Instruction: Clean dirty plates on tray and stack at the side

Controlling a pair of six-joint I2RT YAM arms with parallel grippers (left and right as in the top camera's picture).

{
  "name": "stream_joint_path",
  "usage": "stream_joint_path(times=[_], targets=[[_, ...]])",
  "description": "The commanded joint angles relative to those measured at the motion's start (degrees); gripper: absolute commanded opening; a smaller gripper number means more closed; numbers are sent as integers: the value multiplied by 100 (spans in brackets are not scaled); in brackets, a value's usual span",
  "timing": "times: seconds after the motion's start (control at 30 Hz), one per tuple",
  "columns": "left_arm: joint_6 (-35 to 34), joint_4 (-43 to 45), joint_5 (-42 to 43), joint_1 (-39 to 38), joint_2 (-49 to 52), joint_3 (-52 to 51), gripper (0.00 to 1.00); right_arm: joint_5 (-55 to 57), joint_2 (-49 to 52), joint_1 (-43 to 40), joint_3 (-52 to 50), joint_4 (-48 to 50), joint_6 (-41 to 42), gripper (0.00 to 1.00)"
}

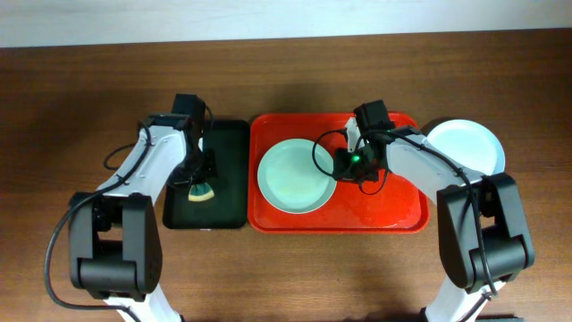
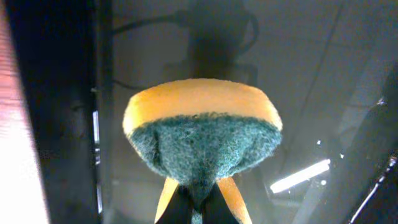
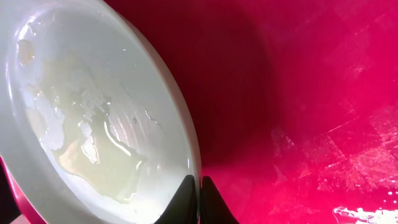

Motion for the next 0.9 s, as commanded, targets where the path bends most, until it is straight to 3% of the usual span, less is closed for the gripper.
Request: stream_joint_path(times=[0.0,0.5,0.57,0.63,0.77,0.87], targets=[[636,398,651,17,-42,-348,0,28,37,0,46,-2,-66,5],[1045,621,544,17,-42,-404,0,28,37,0,46,0,-66,5],[1043,619,542,17,-42,-404,7,28,37,0,46,2,-66,5],[1043,619,544,17,-42,-404,32,31,37,0,46,0,-66,5],[1043,597,544,17,-46,-402,29,31,37,0,46,0,-66,6],[1043,400,544,17,-138,-260,32,31,37,0,46,0,-66,6]])
